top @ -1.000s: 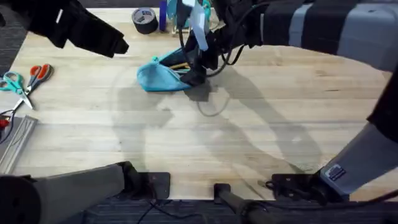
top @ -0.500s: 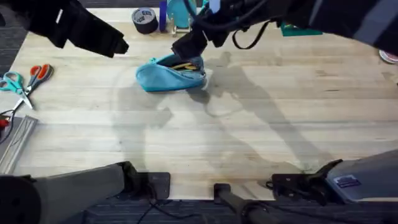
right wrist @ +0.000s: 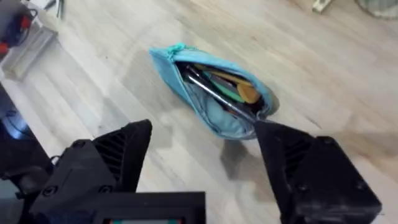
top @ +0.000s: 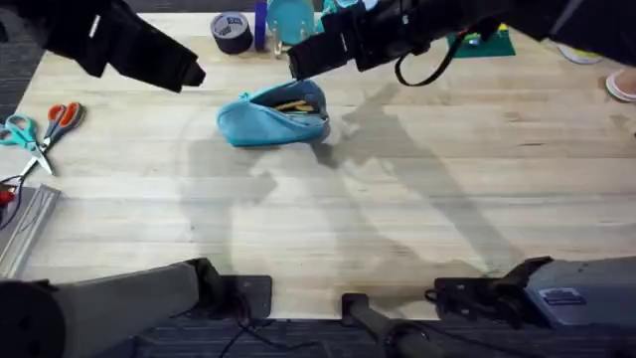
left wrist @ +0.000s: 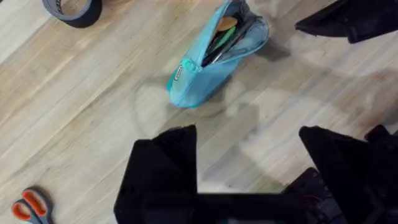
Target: Unzip the bag, pick up the pens from the table one at a time and place them inside, then zip the bag closed.
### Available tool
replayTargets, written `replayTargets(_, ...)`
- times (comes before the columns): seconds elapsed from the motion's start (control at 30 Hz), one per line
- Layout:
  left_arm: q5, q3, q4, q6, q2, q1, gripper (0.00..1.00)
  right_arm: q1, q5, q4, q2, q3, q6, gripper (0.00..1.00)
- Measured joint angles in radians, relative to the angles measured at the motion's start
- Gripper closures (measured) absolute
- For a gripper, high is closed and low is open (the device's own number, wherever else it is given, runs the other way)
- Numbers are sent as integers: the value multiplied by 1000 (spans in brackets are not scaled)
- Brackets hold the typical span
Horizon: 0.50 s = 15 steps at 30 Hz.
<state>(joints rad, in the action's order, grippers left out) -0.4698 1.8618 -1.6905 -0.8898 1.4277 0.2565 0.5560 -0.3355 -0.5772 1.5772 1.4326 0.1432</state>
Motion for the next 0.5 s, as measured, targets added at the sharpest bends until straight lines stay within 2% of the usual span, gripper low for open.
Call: replayTargets(0.5,0,0,0,0,0,0,6,0,7,-7,0,0,63,5)
